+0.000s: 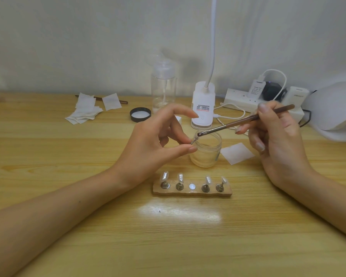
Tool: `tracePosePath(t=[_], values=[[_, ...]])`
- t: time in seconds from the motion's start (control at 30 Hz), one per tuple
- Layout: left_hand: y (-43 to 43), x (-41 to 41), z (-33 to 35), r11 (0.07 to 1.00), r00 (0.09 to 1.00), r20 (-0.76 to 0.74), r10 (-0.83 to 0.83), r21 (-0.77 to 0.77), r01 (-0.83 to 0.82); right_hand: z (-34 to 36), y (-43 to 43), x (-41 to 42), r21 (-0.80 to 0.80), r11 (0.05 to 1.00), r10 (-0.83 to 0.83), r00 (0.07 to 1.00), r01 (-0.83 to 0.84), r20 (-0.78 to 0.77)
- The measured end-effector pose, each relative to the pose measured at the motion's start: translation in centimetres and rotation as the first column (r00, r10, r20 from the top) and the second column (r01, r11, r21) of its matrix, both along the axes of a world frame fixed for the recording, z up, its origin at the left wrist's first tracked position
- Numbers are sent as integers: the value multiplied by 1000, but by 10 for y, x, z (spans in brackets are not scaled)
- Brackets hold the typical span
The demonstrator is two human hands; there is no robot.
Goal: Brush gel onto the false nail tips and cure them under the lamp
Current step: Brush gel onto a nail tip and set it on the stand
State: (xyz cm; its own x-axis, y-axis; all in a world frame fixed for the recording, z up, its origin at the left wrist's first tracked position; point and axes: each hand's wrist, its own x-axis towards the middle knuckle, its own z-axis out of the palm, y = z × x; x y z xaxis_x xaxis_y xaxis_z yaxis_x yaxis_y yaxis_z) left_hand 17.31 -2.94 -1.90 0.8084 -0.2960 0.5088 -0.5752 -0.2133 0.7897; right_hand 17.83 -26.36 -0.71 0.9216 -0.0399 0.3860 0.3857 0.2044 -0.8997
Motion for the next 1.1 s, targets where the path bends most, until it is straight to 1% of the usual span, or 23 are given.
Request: tracePosePath(t=[0.07,0.27,0.4,0.5,0.73,0.8,0.9,1.0,1.1], values=[[0,0,0,1000,1000,5,2,0,-2,-1,1,0,-35,999,4,1000,-5,-8],[0,-1,2,1000,999,37,11,17,-12,-3,-1,1,-70,995,-78,995,74,-62],[-1,-1,2,999,998,56,23,23,-24,-1,-2,1,-3,999,-39,999,39,-20],[0,-1,2,999,998,65,26,31,-28,-1,0,1,-25,1000,7,1000,-7,-6],[-1,-2,3,999,998,62,26,27,-28,-4,-3,3,-72,995,-80,995,75,-68],[-1,-2,3,999,998,60,28,26,-30,-3,-3,2,-39,997,-71,996,69,-48],[-1,-2,3,999,997,65,31,32,-33,-1,-2,1,3,1000,-19,1000,19,-13],[-2,-4,4,999,997,76,34,32,-37,-1,-1,1,-39,999,1,1000,-2,-26],[-3,-4,5,998,996,76,45,35,-48,-2,-1,1,-62,997,-57,996,53,-75]])
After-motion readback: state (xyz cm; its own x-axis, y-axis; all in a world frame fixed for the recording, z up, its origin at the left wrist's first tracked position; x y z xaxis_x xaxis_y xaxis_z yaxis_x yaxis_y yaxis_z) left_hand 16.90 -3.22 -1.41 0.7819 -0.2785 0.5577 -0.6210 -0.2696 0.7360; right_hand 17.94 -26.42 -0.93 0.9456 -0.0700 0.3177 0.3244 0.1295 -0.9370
